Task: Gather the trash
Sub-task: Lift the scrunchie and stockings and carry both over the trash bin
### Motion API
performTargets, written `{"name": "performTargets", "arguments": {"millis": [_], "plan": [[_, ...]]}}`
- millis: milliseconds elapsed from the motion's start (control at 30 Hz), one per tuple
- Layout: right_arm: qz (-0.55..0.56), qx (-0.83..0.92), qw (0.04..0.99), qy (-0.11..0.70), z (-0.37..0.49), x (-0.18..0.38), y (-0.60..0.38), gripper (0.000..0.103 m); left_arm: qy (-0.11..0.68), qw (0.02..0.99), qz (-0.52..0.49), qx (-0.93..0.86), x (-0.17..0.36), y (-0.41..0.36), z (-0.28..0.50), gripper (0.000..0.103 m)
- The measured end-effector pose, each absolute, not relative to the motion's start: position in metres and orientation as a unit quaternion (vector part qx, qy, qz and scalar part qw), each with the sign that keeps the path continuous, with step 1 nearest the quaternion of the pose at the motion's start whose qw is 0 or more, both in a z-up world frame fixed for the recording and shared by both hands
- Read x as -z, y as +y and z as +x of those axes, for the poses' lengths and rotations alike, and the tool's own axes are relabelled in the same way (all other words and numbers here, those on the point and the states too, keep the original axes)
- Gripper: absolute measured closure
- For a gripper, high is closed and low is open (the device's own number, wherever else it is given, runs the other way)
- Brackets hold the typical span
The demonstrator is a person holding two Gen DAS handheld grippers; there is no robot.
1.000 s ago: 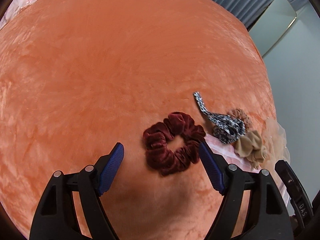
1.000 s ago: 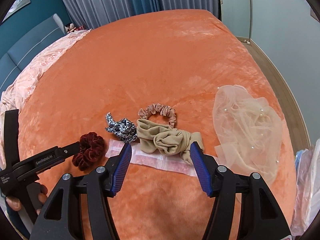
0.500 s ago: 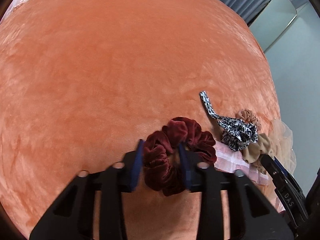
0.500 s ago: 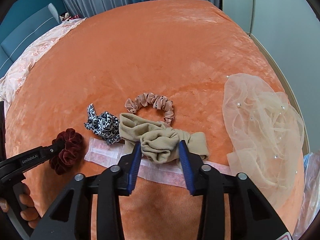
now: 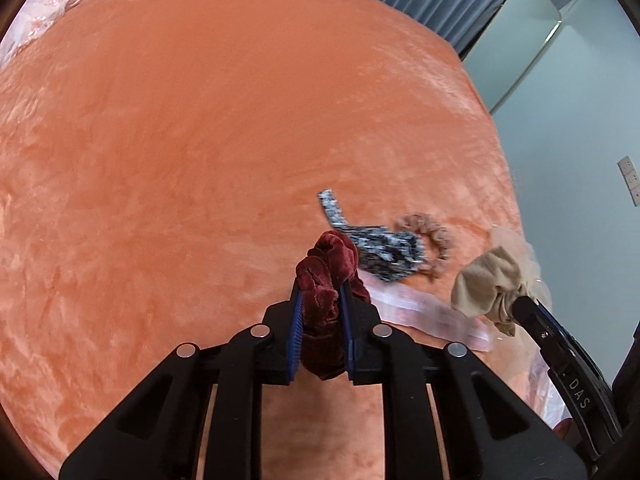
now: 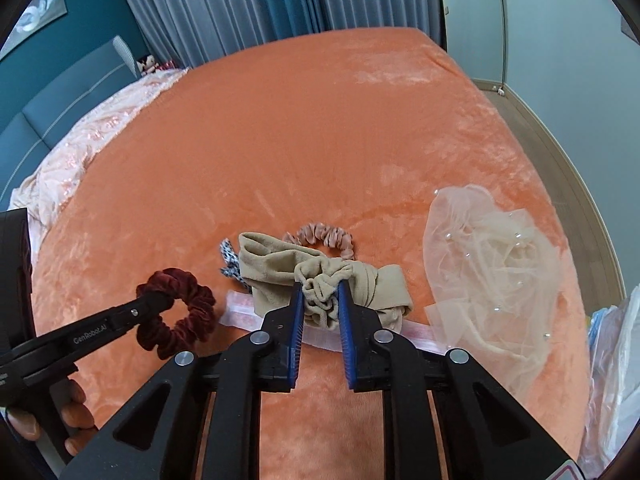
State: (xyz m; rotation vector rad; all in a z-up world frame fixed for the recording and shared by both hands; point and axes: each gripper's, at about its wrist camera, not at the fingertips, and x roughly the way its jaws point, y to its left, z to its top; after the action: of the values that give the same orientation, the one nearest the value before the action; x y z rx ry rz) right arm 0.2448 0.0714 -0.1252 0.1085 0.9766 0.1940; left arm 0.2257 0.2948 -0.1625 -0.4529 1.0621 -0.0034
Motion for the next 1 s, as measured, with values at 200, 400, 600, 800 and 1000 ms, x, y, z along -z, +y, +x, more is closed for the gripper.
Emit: {"name": "performTargets", "arguments": {"millis": [200, 400, 600, 800, 1000], "plan": [[0.070, -0.090, 0.894, 0.433, 0.217, 0.081, 0.050, 0.087, 0.474, 0.857, -0.199, 0.034, 0.113, 0.260, 0.207, 0.087], [0.087, -0.078, 0.909, 0.399, 0.185, 0.041, 0.015, 0.087, 0.449, 0.873, -0.175, 0.070, 0.069, 0.213, 0.187, 0.087], [0.110, -0.054, 0.922, 0.367, 0.152, 0.010, -0.034, 0.087, 0.432, 0.884, -0.142, 0.112, 0.033, 0.150, 0.168, 0.087], [0.137, -0.020, 0.929, 0.342, 0.121, -0.009, -0.095, 0.087, 0.419, 0.888, -0.104, 0.157, 0.008, 0.084, 0.148, 0.087], [0.158, 0.014, 0.934, 0.322, 0.094, -0.019, -0.151, 0.087, 0.412, 0.888, -0.071, 0.194, -0.008, 0.026, 0.129, 0.087]]}}
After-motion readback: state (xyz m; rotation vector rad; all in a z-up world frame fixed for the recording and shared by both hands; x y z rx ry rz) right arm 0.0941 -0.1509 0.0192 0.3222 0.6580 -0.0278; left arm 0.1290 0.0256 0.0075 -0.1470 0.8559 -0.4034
